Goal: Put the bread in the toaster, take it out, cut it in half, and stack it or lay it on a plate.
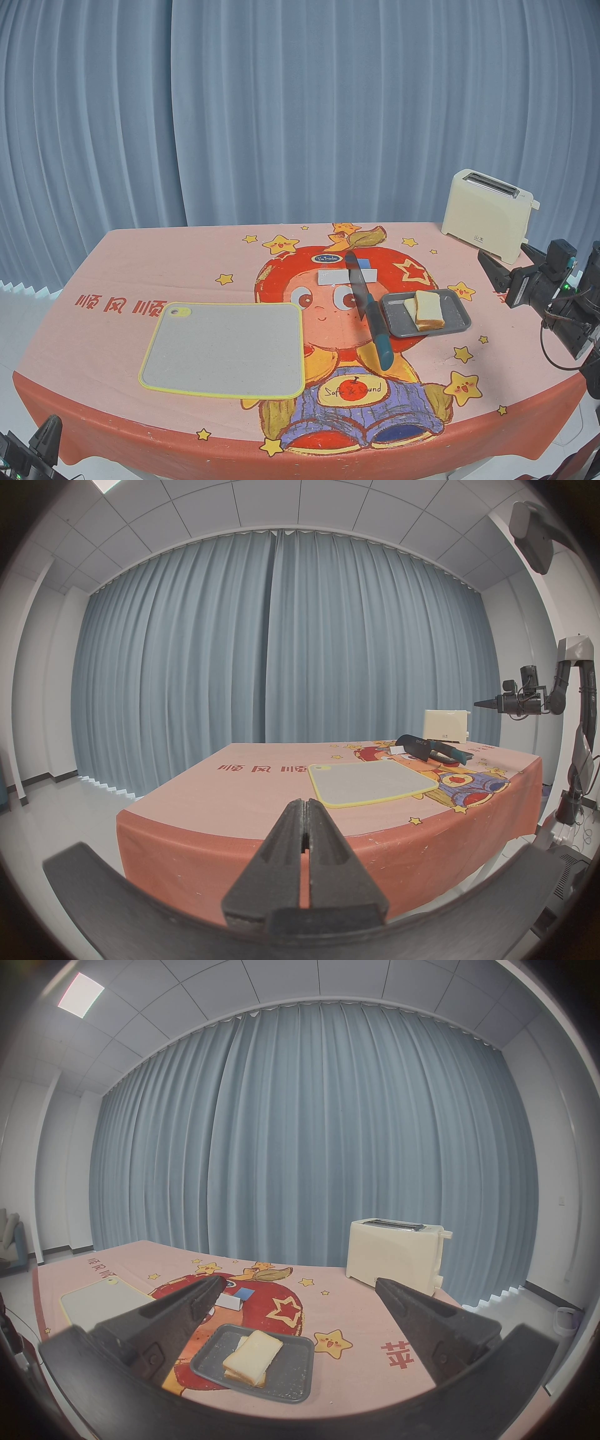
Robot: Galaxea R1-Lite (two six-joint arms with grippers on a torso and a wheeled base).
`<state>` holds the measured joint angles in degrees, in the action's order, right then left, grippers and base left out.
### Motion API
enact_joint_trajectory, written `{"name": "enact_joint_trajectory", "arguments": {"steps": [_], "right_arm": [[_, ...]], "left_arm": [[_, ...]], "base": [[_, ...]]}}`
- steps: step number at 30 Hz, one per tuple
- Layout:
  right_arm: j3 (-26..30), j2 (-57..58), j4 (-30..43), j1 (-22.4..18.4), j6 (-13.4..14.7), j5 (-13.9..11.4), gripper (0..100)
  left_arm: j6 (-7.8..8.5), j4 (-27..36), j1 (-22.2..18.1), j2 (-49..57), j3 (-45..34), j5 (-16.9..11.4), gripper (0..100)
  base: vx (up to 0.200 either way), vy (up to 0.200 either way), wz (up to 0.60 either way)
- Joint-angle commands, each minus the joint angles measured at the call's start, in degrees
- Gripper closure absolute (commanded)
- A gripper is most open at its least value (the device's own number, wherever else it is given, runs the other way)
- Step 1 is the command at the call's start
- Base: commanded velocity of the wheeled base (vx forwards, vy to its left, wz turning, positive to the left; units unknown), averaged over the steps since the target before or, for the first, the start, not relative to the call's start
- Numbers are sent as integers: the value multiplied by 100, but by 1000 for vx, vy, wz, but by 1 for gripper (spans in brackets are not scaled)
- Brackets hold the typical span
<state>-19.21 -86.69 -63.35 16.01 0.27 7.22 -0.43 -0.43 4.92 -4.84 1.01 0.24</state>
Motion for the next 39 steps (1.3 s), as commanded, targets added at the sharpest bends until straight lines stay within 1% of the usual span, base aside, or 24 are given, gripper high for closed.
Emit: {"name": "enact_joint_trajectory", "arguments": {"steps": [1,4,11,18,25,28,34,39], "right_arm": [[-4,-6,-10,-1,0,-1,0],[23,3,-1,8,8,-10,0],[357,187,-107,-19,8,-10,0],[436,521,-107,-27,0,-1,0],[673,750,-107,-27,0,25,0],[717,890,-98,-54,0,25,0],[831,1022,-89,-273,0,25,0],[954,1163,-45,-282,0,25,0]], "left_arm": [[-1,8,0,-8,-101,2,100],[-1,-1,0,-8,-101,2,100],[-1,-1,0,-8,-101,2,100],[-1,8,0,-8,-101,2,100],[-1,8,0,-8,-101,2,100],[-1,8,0,-8,-101,2,100],[-1,-1,0,-8,-101,2,100],[-1,-1,0,-8,-101,2,100]], "base": [[0,0,0],[0,0,0],[0,0,0],[0,0,0],[0,0,0],[0,0,0],[0,0,0],[0,0,0]]}}
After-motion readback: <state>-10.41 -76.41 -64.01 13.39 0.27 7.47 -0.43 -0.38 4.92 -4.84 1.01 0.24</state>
